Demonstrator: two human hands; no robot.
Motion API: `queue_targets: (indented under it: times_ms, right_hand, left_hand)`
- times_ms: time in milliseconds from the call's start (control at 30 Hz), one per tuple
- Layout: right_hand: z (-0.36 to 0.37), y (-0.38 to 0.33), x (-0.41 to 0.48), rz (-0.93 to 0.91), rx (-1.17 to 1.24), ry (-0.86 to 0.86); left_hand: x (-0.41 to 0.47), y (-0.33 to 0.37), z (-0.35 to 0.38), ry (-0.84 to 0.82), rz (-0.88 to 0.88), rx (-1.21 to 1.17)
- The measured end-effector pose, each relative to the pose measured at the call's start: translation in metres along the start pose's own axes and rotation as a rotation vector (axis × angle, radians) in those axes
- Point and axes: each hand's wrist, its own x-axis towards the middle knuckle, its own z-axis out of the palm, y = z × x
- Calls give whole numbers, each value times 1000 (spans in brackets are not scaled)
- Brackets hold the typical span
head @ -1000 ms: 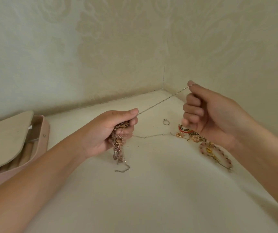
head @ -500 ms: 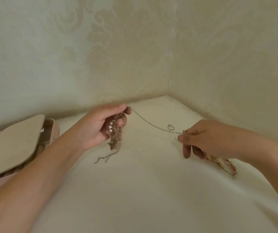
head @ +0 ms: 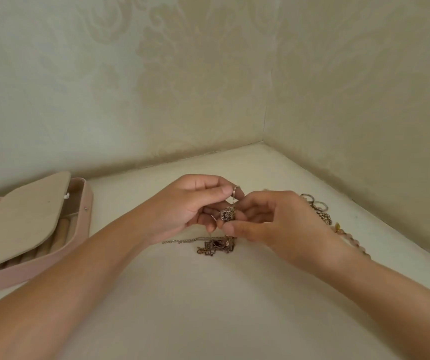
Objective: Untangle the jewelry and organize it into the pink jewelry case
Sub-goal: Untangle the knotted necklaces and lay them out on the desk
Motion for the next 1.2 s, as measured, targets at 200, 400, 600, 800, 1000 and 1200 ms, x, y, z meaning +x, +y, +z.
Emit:
queue_targets:
  times_ms: [200,400,600,800,1000,1200]
  right_hand:
    - [1,-1,0,-47,97,74]
    - [-2,-1,0,-73,229,156]
    - [-5,-2,1,-40,153,208]
    - [-7,-1,4,-21,150,170]
    - [-10,1,6,35,189,171]
    - [-21,1,10,85,207,222]
  left_hand:
    - [-1,2,-6,-23,23,8]
    - [0,1,-8,-76,20,23]
    - [1,2,-8,-2,32,149]
    - [0,1,-6,42,16,258]
    - [1,0,-5,130,13,300]
    - [1,1,-8,127,11,289]
